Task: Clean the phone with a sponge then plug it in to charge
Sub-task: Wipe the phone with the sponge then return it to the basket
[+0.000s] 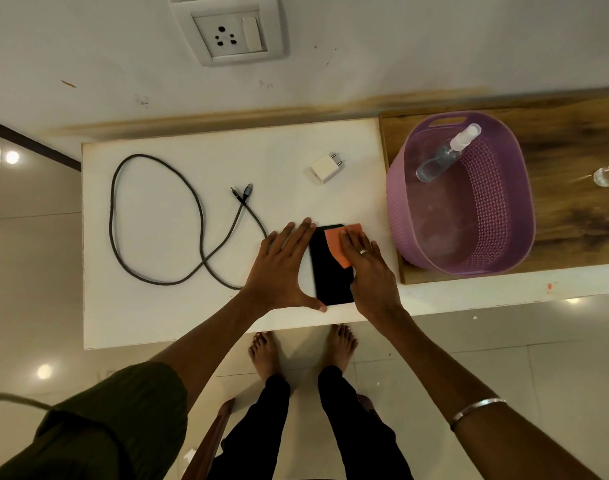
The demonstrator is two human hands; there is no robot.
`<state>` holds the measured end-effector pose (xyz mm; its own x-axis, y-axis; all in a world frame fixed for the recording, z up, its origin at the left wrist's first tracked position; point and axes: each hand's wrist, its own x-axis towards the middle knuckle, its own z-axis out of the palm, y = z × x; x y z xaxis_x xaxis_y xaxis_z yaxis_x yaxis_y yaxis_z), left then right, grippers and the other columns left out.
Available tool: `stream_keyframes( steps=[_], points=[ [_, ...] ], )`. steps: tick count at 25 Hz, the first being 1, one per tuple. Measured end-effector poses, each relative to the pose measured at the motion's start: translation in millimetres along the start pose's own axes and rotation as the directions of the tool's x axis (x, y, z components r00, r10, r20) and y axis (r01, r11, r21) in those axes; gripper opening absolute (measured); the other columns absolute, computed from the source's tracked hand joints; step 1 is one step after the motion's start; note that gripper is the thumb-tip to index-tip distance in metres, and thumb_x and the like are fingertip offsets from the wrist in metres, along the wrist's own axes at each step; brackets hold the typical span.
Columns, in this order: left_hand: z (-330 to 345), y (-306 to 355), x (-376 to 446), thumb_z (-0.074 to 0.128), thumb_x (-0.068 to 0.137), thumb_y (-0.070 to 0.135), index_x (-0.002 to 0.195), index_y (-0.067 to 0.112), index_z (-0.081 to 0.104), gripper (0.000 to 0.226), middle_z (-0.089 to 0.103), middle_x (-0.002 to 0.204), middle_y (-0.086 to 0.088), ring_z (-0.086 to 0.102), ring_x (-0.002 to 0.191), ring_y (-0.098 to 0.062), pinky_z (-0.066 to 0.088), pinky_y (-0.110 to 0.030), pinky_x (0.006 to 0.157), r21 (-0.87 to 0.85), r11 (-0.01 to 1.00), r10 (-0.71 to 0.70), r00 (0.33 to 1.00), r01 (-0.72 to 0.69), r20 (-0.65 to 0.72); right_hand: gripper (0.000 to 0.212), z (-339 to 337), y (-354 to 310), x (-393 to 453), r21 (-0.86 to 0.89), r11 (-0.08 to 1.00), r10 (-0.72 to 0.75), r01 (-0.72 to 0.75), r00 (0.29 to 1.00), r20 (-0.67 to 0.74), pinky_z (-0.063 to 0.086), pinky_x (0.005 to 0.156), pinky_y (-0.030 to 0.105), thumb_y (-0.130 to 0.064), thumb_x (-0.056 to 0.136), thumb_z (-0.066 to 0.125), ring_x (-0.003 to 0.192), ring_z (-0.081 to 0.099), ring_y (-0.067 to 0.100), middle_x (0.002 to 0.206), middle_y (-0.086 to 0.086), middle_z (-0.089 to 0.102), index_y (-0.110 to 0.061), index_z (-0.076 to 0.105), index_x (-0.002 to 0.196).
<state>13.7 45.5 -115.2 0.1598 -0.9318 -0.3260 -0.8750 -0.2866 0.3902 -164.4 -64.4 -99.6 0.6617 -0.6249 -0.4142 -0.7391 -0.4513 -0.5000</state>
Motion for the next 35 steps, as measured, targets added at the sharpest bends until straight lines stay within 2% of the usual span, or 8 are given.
stream_keyframes(
  steps=[5,9,15,19,21,26,30,35],
  points=[
    [1,1,2,0.051,0.045,0.102,0.160,0.019,0.001,0.151,0.000,0.170,-0.001,0.000,0.156,-0.026,0.002,-0.049,0.125,-0.020,1.000,-0.007,1.000,0.007,0.014,0.068,6,-11,17,0.063,0.996,0.063,-0.063,0.998,-0.003,0.015,0.121,0.036,-0.033,0.098,0.050,0.149,0.009,0.026,0.162,0.004,0.015,-0.014,0.016,0.153],
    [0,1,2,0.057,0.046,0.096,0.160,0.016,0.013,0.145,0.010,0.168,-0.006,0.004,0.156,-0.028,0.005,-0.049,0.125,-0.020,1.000,-0.011,1.000,0.011,0.026,0.068,15,-44,12,0.262,0.965,0.009,0.000,0.999,-0.034,0.007,0.117,0.015,-0.031,0.098,0.052,0.148,0.019,0.026,0.159,0.008,0.022,-0.007,0.018,0.152],
    [2,0,1,0.071,0.056,0.083,0.159,0.018,0.013,0.135,0.010,0.168,-0.007,0.006,0.155,-0.031,0.012,-0.052,0.125,0.029,1.000,-0.001,1.000,0.000,0.031,0.074,37,-74,7,0.194,0.978,0.105,-0.077,0.985,-0.138,0.027,0.116,0.040,-0.039,0.096,0.053,0.144,0.028,0.032,0.156,0.014,0.031,-0.004,0.018,0.151],
    [-2,2,0,0.061,0.049,0.093,0.160,0.020,0.008,0.143,0.003,0.169,-0.001,0.001,0.156,-0.025,0.006,-0.046,0.126,-0.020,1.000,-0.016,1.000,0.016,0.027,0.083,32,-50,-6,0.115,0.982,-0.126,0.149,0.975,-0.181,0.039,0.105,0.050,-0.046,0.088,0.056,0.131,0.044,0.042,0.146,0.024,0.044,0.006,0.029,0.146],
    [-4,3,0,0.058,0.049,0.094,0.160,0.019,0.006,0.144,0.002,0.169,0.001,0.001,0.156,-0.024,0.006,-0.045,0.126,-0.043,0.999,-0.024,0.999,0.025,0.031,0.087,36,-37,-24,0.011,0.984,-0.175,0.178,0.979,-0.103,0.044,0.101,0.053,-0.032,0.083,0.071,0.133,0.042,0.042,0.151,0.016,0.039,-0.001,0.024,0.150],
    [-1,3,-1,0.053,0.073,0.079,0.160,0.017,0.000,0.119,-0.003,0.169,0.000,0.001,0.156,-0.023,0.013,-0.050,0.125,0.014,0.999,-0.029,1.000,0.029,0.007,0.095,66,-10,-74,-0.038,0.964,-0.262,0.264,0.964,0.046,0.031,0.115,0.048,-0.017,0.088,0.067,0.145,0.026,0.030,0.161,0.001,0.016,-0.022,-0.001,0.155],
    [-1,3,0,0.055,0.064,0.085,0.160,0.017,-0.001,0.130,-0.004,0.169,0.001,0.001,0.156,-0.024,0.011,-0.047,0.126,0.026,1.000,-0.019,0.999,0.018,0.026,0.103,65,-6,-85,-0.014,0.962,-0.275,0.274,0.961,-0.036,0.035,0.108,0.047,-0.014,0.072,0.082,0.127,0.054,0.033,0.148,0.006,0.045,-0.019,0.017,0.152],
    [-1,2,1,0.056,0.045,0.098,0.160,0.021,-0.003,0.150,-0.004,0.169,0.005,-0.001,0.156,-0.022,0.005,-0.045,0.125,-0.011,0.999,-0.031,0.999,0.031,0.016,0.087,47,22,-85,-0.216,0.913,-0.338,0.347,0.938,0.079,0.025,0.115,0.056,-0.029,0.081,0.074,0.142,0.032,0.030,0.156,0.005,0.027,-0.014,0.023,0.150]
  ],
)
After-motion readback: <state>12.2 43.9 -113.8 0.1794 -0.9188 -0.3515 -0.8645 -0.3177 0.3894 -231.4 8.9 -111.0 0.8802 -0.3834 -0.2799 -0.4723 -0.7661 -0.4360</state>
